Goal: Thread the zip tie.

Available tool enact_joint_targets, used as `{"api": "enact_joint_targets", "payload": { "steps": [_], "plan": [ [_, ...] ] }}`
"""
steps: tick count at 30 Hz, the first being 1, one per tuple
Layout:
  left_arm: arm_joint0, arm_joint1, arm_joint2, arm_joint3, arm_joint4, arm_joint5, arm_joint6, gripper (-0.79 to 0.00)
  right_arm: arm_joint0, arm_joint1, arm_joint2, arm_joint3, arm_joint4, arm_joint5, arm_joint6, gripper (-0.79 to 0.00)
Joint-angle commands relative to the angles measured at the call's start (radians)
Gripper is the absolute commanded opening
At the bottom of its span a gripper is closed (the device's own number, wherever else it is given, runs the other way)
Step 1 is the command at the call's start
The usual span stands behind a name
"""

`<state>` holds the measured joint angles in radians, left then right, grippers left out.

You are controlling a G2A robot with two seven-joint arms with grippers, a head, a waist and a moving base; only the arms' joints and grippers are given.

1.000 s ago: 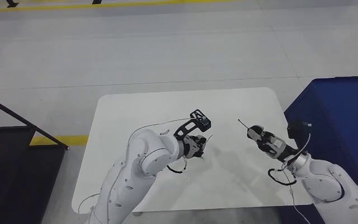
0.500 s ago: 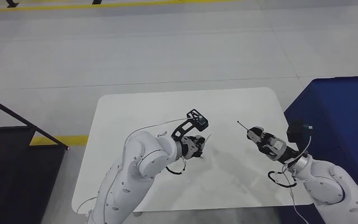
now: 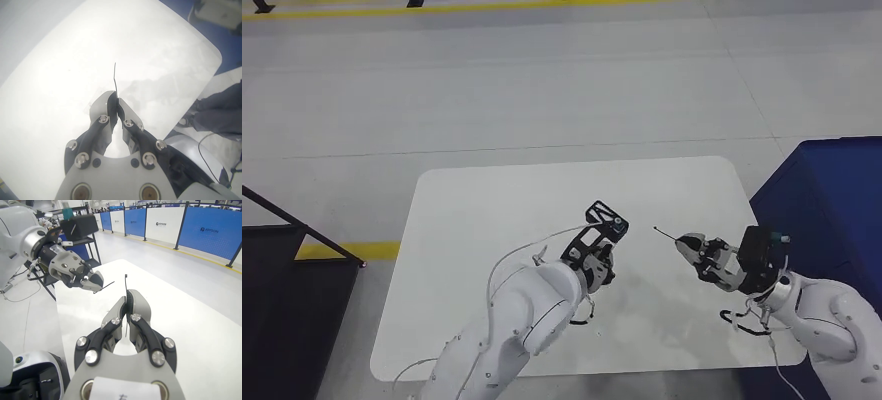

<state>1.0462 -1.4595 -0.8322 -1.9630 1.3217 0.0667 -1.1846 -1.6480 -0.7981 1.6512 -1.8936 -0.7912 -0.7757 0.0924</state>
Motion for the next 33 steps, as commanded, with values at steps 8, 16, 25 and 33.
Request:
{"api": "enact_joint_targets", "payload": {
  "steps": [8, 16, 25, 33],
  "plan": [
    [0.02, 0.003, 0.052, 0.012, 0.158, -0.015, 0.043, -0.785, 0.009, -0.002, -0.012, -0.021, -0.033, 0.011, 0.016, -0.785],
    [0.077, -0.007, 0.125, -0.055, 0.235, 0.007, 0.059, -0.785, 0.046, -0.016, -0.069, -0.036, -0.154, 0.088, -0.017, -0.785],
    [0.07, -0.021, 0.112, -0.049, 0.257, 0.016, 0.054, -0.785, 0.05, -0.025, -0.105, -0.052, -0.29, 0.084, -0.079, -0.785],
    [0.054, -0.037, 0.12, -0.033, 0.281, 0.025, 0.04, -0.785, 0.051, -0.029, -0.104, -0.043, -0.3, 0.054, -0.094, -0.785]
  ]
}}
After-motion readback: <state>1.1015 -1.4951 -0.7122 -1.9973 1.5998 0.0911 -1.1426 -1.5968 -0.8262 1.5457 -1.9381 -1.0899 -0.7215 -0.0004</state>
